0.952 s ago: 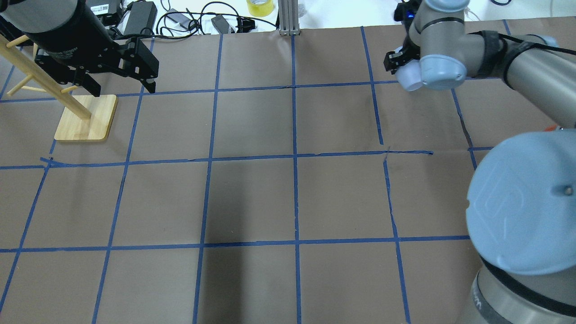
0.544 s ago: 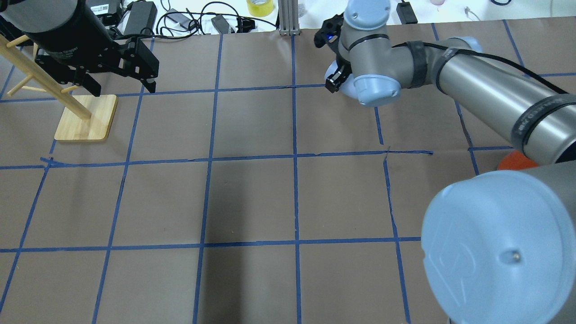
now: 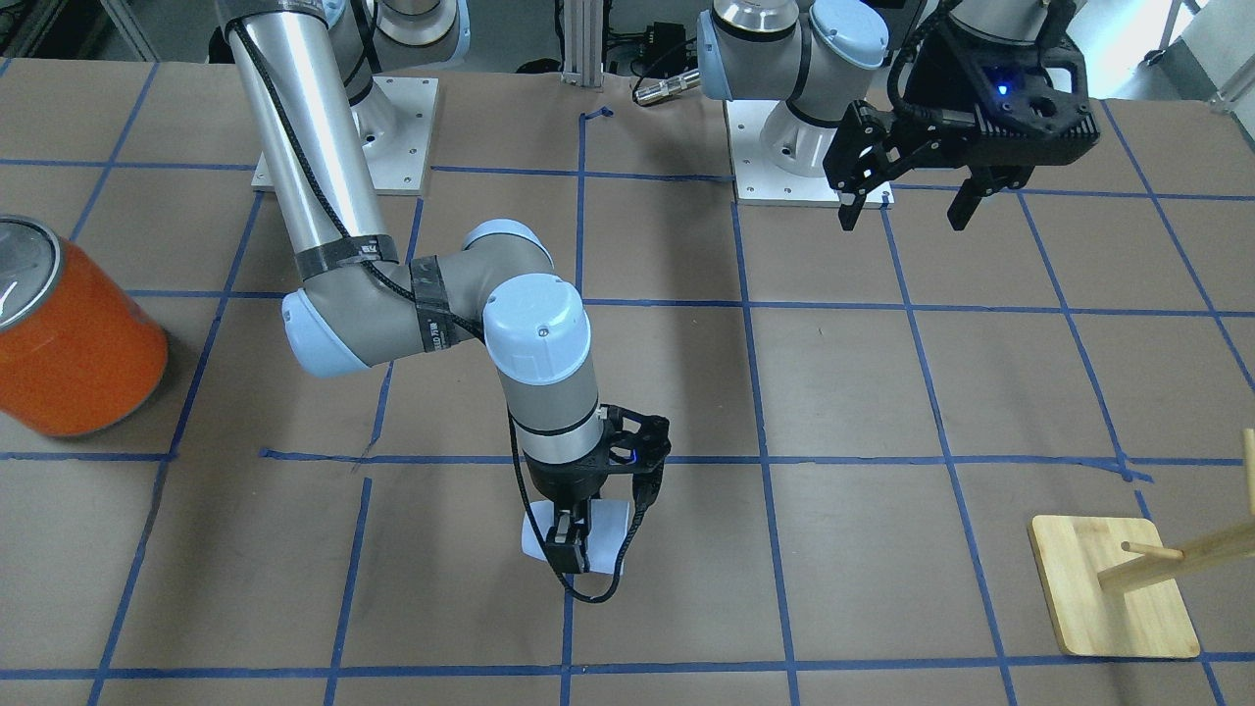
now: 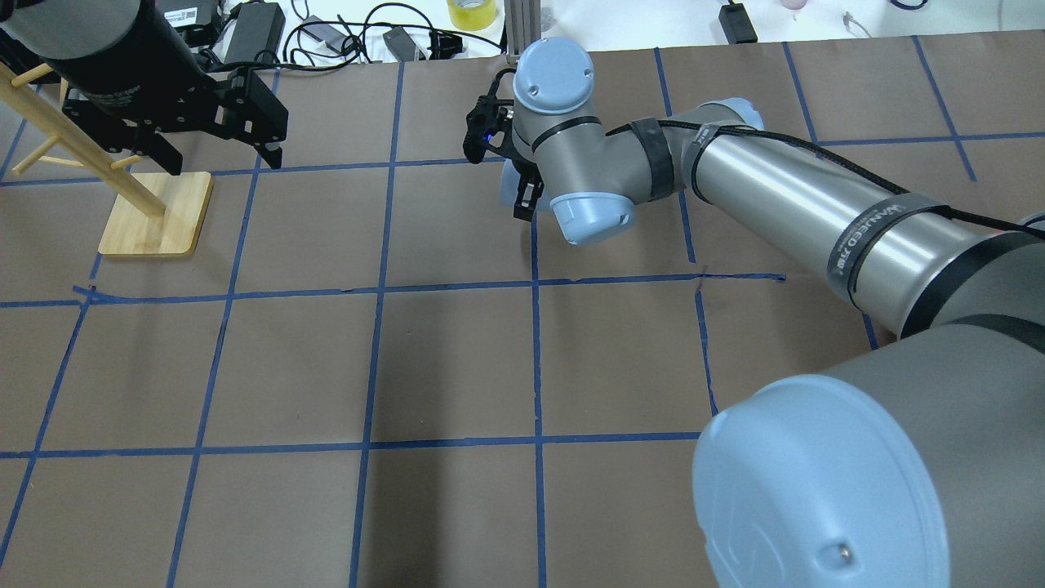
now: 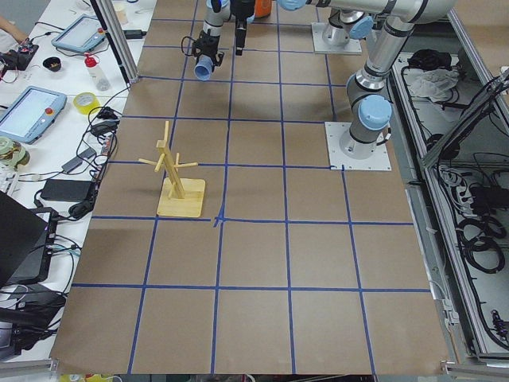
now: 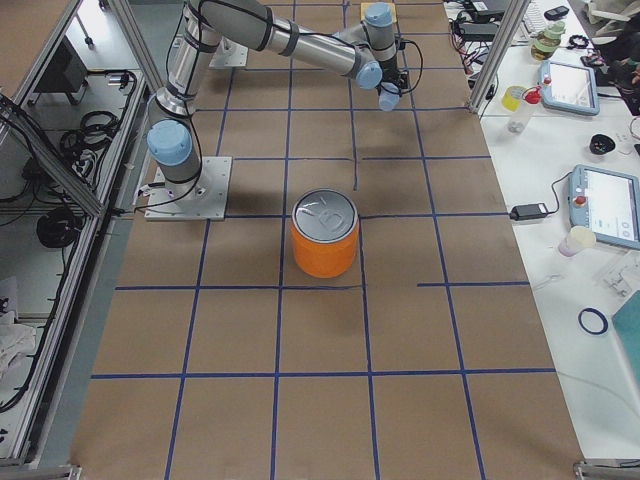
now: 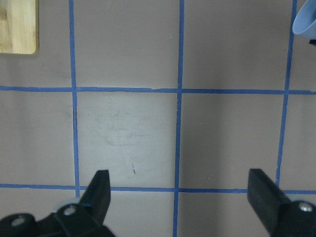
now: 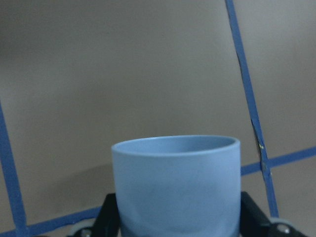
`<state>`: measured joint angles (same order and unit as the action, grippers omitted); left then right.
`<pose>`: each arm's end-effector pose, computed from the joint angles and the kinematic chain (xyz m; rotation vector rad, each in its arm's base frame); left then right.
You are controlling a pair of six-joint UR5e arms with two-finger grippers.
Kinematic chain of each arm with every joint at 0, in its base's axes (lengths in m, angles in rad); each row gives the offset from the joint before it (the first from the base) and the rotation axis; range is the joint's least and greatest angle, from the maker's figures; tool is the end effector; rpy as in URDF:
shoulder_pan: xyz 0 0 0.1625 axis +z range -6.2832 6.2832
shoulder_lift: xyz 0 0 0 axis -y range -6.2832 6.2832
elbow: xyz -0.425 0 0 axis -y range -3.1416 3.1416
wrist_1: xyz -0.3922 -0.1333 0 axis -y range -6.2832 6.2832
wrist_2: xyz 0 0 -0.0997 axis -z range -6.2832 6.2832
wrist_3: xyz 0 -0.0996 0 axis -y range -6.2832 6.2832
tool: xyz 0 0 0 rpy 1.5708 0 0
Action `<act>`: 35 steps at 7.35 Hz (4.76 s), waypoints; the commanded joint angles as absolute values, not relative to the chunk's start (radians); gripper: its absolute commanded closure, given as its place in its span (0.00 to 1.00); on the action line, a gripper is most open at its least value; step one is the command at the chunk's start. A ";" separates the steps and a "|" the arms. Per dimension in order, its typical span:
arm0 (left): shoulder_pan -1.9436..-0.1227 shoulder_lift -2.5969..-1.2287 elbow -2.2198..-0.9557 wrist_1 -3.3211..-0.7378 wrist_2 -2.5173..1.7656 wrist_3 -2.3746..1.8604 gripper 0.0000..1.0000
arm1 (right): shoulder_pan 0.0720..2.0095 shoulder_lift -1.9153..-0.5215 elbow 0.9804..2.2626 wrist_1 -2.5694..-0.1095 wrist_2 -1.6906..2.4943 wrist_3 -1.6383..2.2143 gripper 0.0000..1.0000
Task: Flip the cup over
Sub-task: 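Carry the cup with the right gripper toward the table center, then release the cup on its side and lift the right gripper away, then reach the left gripper to the cup's closed end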
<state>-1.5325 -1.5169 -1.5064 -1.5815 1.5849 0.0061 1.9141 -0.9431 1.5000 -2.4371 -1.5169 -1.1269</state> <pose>-0.1136 -0.4811 0.5449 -0.0514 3.1202 -0.1675 0.3688 -0.6198 0.2348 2.0464 -2.2443 0.4690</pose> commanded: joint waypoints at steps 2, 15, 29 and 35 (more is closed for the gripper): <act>-1.532 -1.517 -1.506 -1.582 1.583 0.006 0.00 | 1.943 -0.931 1.509 -2.456 -1.401 -1.348 1.00; -1.532 -1.517 -1.511 -1.583 1.588 0.006 0.00 | 1.937 -0.972 1.546 -2.447 -1.373 -1.231 0.00; -1.439 -1.929 -1.831 -1.125 0.816 0.189 0.00 | 1.483 -1.500 1.560 -1.730 -1.618 -0.023 0.00; -1.407 -2.038 -1.871 -1.048 0.707 0.173 0.07 | 1.482 -1.509 1.549 -1.730 -1.606 -0.035 0.00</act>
